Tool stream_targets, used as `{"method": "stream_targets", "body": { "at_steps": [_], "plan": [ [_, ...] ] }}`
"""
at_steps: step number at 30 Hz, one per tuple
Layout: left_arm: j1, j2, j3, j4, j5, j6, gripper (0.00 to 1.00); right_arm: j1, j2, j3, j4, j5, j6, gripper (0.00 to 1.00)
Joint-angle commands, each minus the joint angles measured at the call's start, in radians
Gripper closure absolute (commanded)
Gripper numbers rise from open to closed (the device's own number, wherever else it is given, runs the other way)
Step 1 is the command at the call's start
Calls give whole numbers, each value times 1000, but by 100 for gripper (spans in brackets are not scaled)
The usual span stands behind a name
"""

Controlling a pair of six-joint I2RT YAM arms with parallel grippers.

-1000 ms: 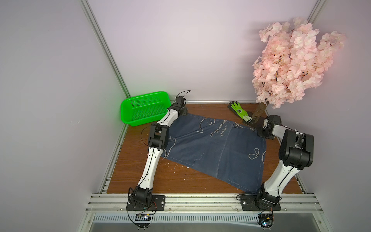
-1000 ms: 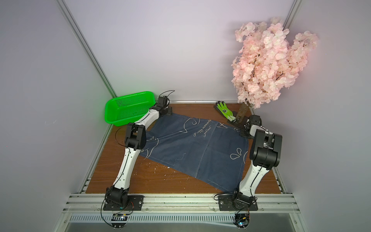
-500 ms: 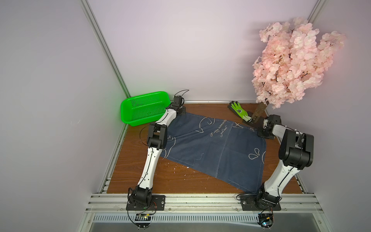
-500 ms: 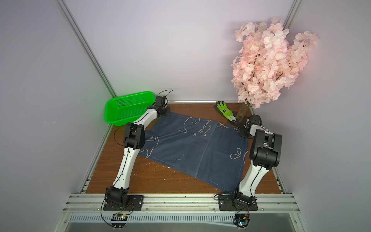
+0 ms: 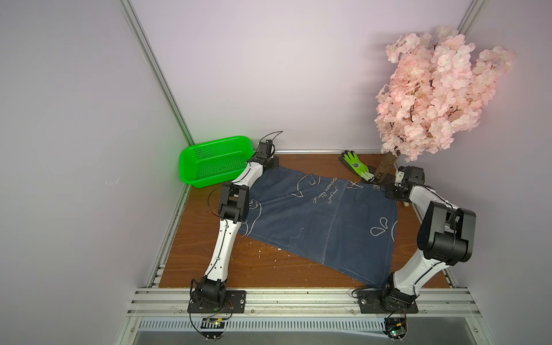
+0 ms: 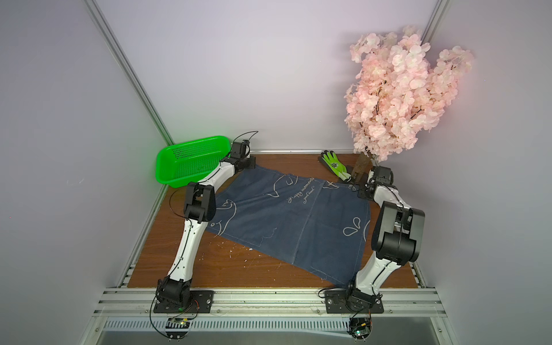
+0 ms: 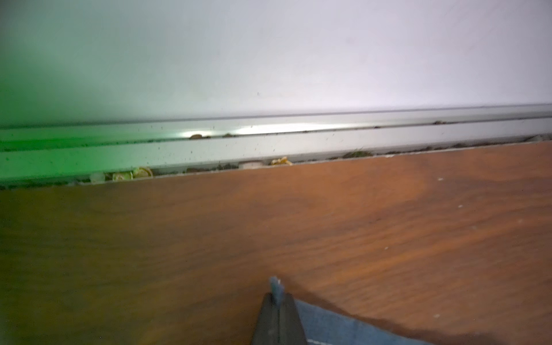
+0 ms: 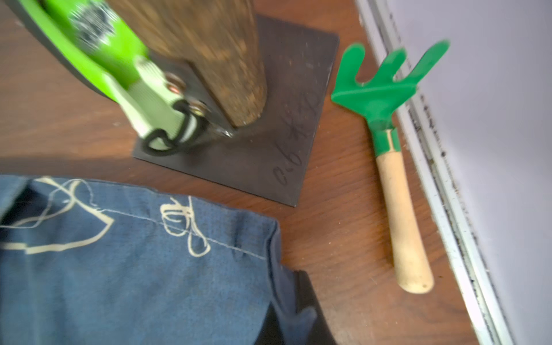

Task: Roll up the pillowcase
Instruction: Fold the pillowcase at the center of the board.

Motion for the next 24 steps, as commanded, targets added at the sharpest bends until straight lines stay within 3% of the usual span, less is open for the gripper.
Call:
{"method": "stream_targets", "body": {
  "at_steps": [1,12,24],
  "plan": [
    [7,-108,6,91,23,24,100,2,-61,-32,32,-17,-32,92],
    [41,-182,5,195,42,52,100,-6,-149,-21,46,46,-56,92],
    [95,-204,6,302,187,92,100,-12,-311,-18,55,-43,-134,92]
  ]
}}
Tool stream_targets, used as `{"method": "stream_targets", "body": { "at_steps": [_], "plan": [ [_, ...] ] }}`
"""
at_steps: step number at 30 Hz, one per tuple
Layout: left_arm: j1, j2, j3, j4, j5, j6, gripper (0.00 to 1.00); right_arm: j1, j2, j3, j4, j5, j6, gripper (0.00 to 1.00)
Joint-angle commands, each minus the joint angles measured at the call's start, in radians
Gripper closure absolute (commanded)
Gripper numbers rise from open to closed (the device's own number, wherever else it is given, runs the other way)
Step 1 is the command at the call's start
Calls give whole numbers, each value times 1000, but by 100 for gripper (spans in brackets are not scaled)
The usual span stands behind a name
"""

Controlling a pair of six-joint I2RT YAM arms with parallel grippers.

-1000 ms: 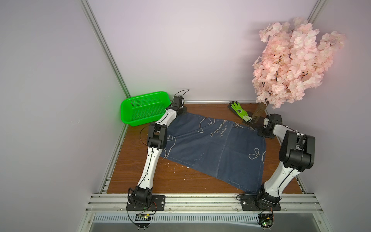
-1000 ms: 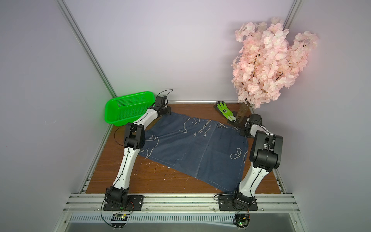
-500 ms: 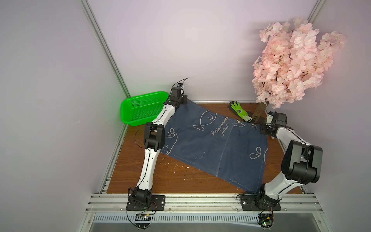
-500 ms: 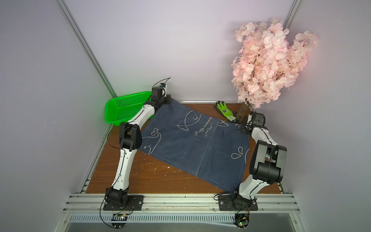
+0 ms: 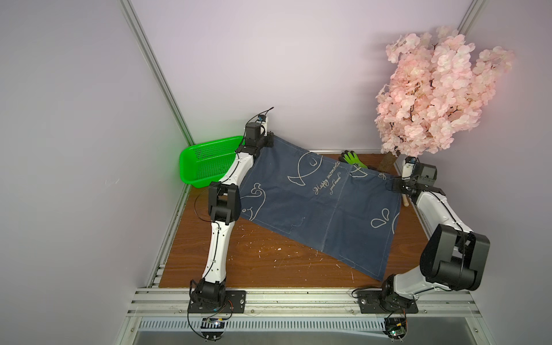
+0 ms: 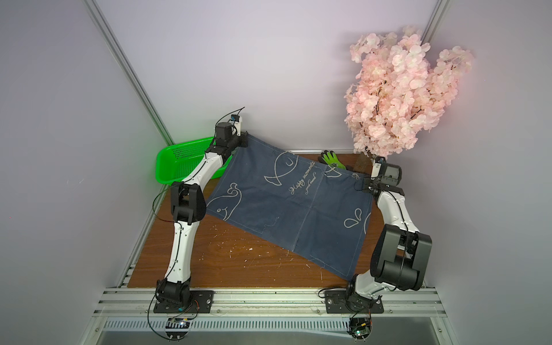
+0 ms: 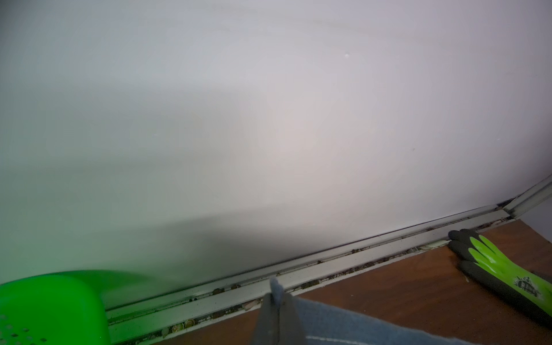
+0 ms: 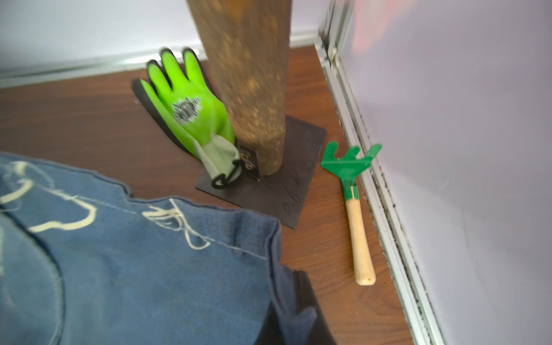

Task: Roll up the pillowcase
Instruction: Fold the pillowcase at the center of the board.

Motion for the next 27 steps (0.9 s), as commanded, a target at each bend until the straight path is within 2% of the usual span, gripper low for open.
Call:
{"method": "stream_targets", "body": {
  "at_steps": [1,7,11,15,18,22,27],
  "plan": [
    [33,-38,6,90,64,16,100,-16,-82,16,28,-9,-55,92],
    [23,-22,3,180,118,24,100,-29,-133,-15,83,30,-81,92],
    [19,-24,0,249,127,21,100,-29,-190,-65,151,9,-103,93],
    [20,-60,-46,263,176,30,100,-25,-249,-108,126,-20,-161,93],
    [19,-121,-162,270,202,79,100,3,-307,-157,87,-35,-245,93],
    [26,-228,-363,331,212,125,100,61,-379,-210,-16,39,-363,92],
    [47,-358,-576,369,216,195,100,80,-482,-308,-70,119,-423,92]
  ]
}}
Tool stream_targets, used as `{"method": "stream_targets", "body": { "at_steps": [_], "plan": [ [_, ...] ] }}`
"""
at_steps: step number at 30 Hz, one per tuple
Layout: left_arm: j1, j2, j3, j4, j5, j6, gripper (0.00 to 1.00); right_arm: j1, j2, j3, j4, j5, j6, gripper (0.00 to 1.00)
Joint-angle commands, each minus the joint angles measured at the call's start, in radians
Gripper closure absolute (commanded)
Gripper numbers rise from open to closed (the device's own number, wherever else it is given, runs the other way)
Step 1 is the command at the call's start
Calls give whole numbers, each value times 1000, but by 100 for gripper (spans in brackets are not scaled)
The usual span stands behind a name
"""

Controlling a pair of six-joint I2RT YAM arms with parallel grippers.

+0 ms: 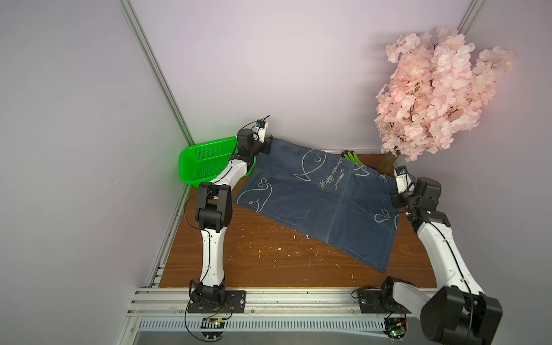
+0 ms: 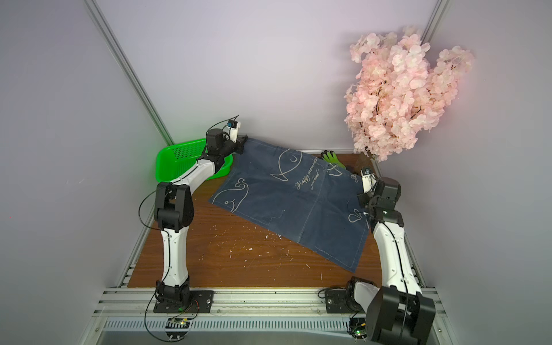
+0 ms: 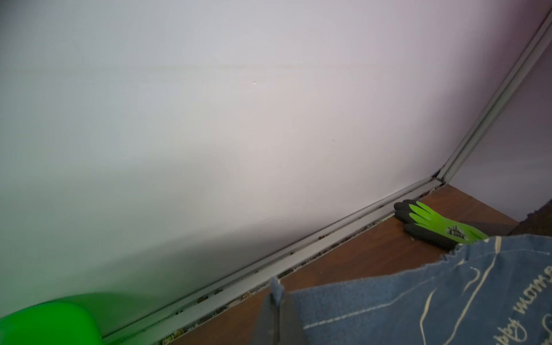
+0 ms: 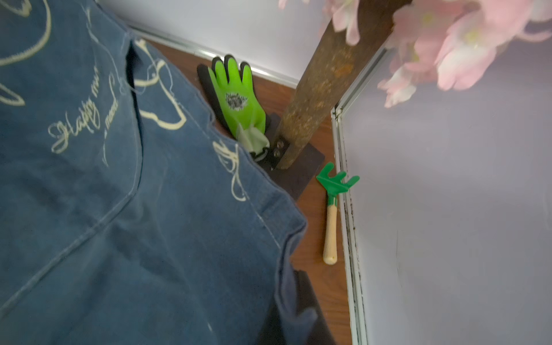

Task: Roll up the pillowcase
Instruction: Fold the pillowcase at the center of the board.

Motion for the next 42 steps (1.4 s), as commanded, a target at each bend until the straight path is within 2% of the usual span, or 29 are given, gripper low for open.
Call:
{"method": "stream_targets", "body": {
  "at_steps": [1,4,8,12,22,26,33,42],
  "plan": [
    [31,-93,-97,71,28,71,100,15,-57,-43,-62,103,-93,92],
    [55,-153,-208,84,27,111,100,35,-103,-96,-99,155,-145,92],
    [96,-231,-348,87,40,171,100,69,-195,-196,-151,273,-283,93],
    [104,-279,-434,73,59,258,100,86,-290,-272,-237,289,-360,92],
    [104,-386,-624,83,11,418,100,138,-333,-335,-345,280,-384,90],
    [104,-391,-658,78,-5,472,100,167,-348,-349,-392,255,-377,87],
    [104,-403,-698,39,-97,553,100,227,-361,-344,-488,221,-373,86],
    [104,-425,-786,23,-183,635,100,318,-345,-336,-597,225,-369,83]
  ]
}}
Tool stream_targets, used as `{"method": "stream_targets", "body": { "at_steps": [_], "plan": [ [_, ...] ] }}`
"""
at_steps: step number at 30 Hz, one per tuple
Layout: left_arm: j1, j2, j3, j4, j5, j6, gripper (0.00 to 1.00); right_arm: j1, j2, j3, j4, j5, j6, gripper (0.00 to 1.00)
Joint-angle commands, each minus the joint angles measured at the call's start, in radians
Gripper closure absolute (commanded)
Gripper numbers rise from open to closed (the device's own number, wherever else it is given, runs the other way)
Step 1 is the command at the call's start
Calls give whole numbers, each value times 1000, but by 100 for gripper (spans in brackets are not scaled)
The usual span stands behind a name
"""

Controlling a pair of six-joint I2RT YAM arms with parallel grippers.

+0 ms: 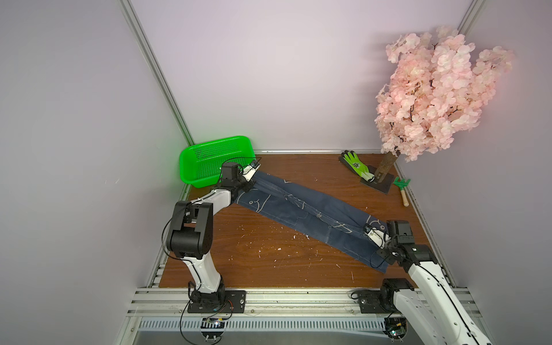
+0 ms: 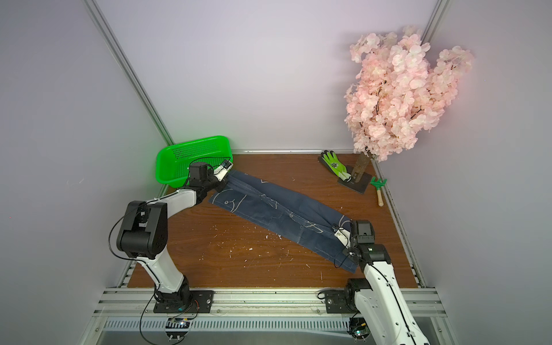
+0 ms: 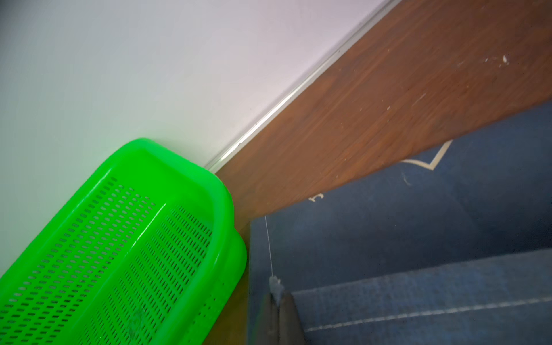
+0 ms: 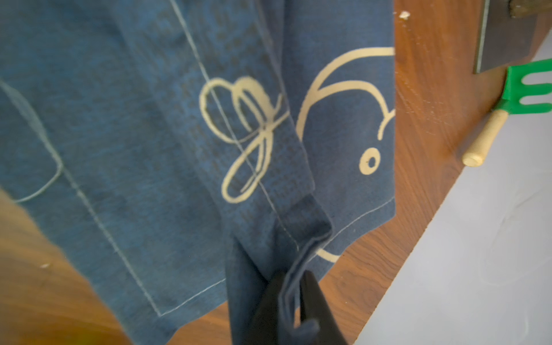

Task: Roll up the pillowcase
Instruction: Fold the pillowcase at the center of the board.

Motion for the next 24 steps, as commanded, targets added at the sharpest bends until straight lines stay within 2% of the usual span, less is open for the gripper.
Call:
{"method": "stream_targets", "body": {
  "at_steps": [1,10,20,24],
  "plan": [
    [13,-25,-24,-20,-49,57,100,30,5,15,-84,-8,8,83],
    [10,-51,-78,-23,-119,99,100,89,5,2,-125,-16,32,84],
    [10,-91,-119,-33,-159,115,100,97,39,36,-151,171,34,85],
    [12,-103,-130,-35,-154,103,100,97,26,59,-166,157,55,85]
  ]
}}
